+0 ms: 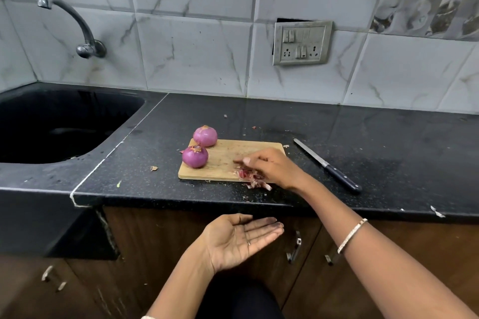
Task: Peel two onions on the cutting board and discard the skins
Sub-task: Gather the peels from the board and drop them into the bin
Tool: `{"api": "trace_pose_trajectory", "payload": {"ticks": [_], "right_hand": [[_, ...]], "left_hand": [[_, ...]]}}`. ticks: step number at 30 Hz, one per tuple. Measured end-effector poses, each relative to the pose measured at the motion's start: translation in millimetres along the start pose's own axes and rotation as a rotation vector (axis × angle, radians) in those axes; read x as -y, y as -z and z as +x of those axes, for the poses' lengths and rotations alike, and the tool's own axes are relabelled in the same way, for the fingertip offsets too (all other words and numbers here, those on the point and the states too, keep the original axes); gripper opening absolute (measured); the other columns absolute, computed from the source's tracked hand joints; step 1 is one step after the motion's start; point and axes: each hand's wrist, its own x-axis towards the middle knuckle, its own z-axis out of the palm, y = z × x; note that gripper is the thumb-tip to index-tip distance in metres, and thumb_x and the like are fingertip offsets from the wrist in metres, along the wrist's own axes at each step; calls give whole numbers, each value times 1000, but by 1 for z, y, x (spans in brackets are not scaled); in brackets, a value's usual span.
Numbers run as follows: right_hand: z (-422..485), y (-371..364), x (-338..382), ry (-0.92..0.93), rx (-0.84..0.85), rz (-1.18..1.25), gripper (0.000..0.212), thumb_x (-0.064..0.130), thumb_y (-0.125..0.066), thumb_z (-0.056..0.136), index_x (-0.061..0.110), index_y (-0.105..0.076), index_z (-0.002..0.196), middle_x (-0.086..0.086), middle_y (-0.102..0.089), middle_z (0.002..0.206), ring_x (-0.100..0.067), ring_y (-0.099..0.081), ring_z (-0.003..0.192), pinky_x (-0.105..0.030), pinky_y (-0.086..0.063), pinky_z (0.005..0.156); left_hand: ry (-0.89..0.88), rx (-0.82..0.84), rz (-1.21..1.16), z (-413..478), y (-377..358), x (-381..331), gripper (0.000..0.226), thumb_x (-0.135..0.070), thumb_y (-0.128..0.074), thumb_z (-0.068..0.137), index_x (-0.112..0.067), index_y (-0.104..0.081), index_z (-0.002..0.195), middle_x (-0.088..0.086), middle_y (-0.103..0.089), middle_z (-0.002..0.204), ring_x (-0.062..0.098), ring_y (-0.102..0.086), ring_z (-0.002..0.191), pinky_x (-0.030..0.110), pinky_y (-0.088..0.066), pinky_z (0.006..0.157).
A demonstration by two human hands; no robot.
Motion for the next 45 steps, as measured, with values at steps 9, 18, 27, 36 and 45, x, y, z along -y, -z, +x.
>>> {"api": "trace_pose_trajectory", "payload": {"ticks": [9,18,27,36,45], "right_hand": [[22,57,-42,-374,-90,-454,55,-2,-42,98,12,-45,152,-9,-48,155,-29,-41,145,-39,-31,120],[-16,42,-49,-329,-112,-582,55,-1,-40,97,11,-44,151,-13,-57,142,-33,-49,134,-43,-42,107],[-98,10,4,-275,-202,-651,50,7,-44,98,21,-53,145,-4,-66,135,-27,-57,126,-41,-46,103],[-42,31,-3,-295,-279,-615,31,11,-57,99,17,-73,126,-3,-69,128,-24,-59,124,-35,-44,101],[-24,42,-18,-286,-200,-494,12,18,-74,92,20,-82,101,3,-72,96,-12,-61,94,-24,-39,75]], "left_hand": [[46,9,-89,21,-2,-1,60,-22,-24,107,29,-44,132,44,-48,139,54,-44,132,51,-29,120],[26,30,-75,23,-4,2,58,-16,-30,98,29,-43,133,43,-46,141,53,-41,136,51,-27,121],[34,19,-48,24,-5,2,56,-15,-33,97,26,-46,133,42,-48,140,52,-44,133,51,-29,119],[37,16,-51,24,-5,4,56,-14,-33,96,26,-46,133,42,-48,140,52,-44,134,50,-30,120],[20,25,-32,22,-6,5,56,-12,-34,95,27,-44,134,42,-48,141,52,-45,132,49,-29,121]]}}
